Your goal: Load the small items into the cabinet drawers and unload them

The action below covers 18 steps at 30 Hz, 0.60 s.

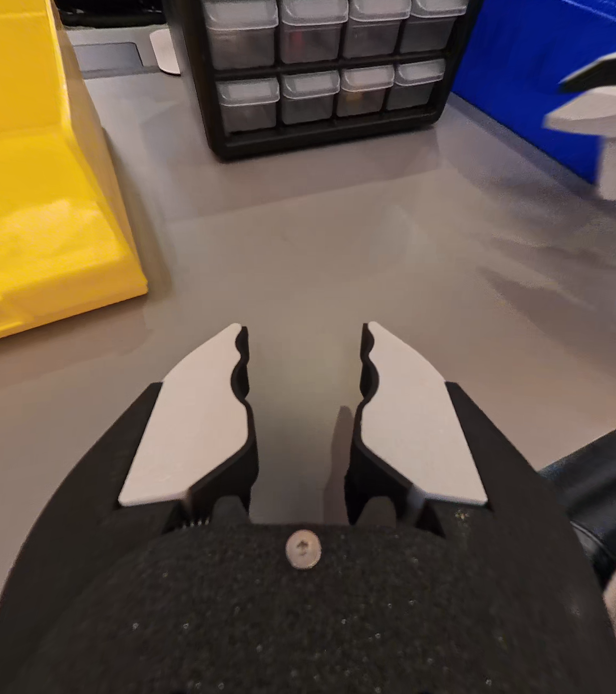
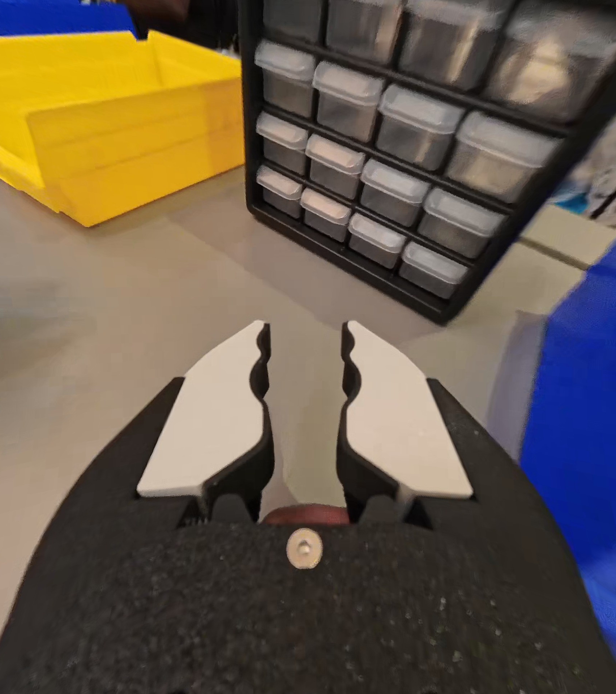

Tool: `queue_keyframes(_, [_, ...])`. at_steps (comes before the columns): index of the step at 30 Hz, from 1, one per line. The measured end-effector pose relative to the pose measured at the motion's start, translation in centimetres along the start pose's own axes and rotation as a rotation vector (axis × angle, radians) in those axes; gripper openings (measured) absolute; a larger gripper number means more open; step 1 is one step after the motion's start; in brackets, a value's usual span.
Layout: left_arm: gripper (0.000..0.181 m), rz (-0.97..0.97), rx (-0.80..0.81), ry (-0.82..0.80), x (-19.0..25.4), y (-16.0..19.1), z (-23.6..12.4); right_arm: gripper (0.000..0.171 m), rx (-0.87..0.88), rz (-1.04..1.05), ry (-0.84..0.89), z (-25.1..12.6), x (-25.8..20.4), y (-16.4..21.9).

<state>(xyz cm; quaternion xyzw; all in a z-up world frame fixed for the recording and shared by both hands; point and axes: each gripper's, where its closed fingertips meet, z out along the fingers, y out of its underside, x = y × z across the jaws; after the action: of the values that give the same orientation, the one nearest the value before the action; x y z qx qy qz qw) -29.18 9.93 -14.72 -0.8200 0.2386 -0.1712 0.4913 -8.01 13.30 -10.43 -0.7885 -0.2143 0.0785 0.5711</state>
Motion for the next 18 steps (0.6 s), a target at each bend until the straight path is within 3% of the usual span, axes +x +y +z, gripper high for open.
queue_keyframes(9, [0.067, -0.012, 0.085, -0.036, 0.9, -2.2, -0.3, 0.035, 0.087, 0.154, 0.134, -9.4, 2.4, 2.9])
queue_keyframes(18, [0.067, 0.052, 0.104, -0.088, 1.7, -1.7, -2.1, 0.036, 0.073, 0.137, 0.145, -11.3, 1.3, 4.5])
